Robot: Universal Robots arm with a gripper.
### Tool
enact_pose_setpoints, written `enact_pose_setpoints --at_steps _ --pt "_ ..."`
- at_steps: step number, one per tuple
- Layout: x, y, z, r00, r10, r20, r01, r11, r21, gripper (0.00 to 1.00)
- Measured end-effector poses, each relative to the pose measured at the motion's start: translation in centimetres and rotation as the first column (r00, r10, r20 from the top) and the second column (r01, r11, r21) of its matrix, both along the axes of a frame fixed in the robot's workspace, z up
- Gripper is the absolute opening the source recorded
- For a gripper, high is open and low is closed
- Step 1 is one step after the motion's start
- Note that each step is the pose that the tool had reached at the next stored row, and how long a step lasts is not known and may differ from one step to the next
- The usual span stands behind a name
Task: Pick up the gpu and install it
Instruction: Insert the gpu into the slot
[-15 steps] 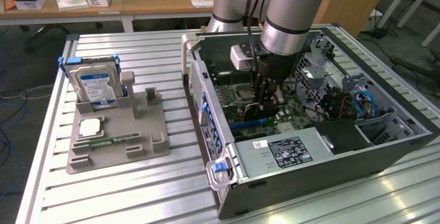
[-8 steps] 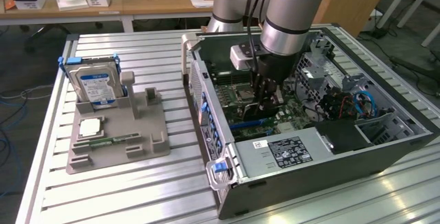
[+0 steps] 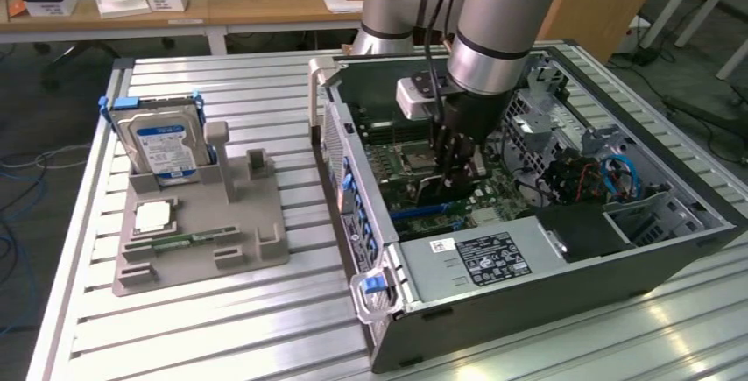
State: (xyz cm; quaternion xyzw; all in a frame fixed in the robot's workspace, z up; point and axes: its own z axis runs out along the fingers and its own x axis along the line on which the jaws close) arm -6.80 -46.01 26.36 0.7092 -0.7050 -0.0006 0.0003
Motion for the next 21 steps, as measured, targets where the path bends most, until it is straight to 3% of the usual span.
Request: enact_pose_setpoints --at_steps 5,21 --pt "0.0 0.38 -0.11 1.0 0.0 0.0 0.0 1.0 0.0 0.26" --pt "-0.92 0.38 -0.41 1.0 0.0 0.0 0.0 1.0 -0.0002 0.26"
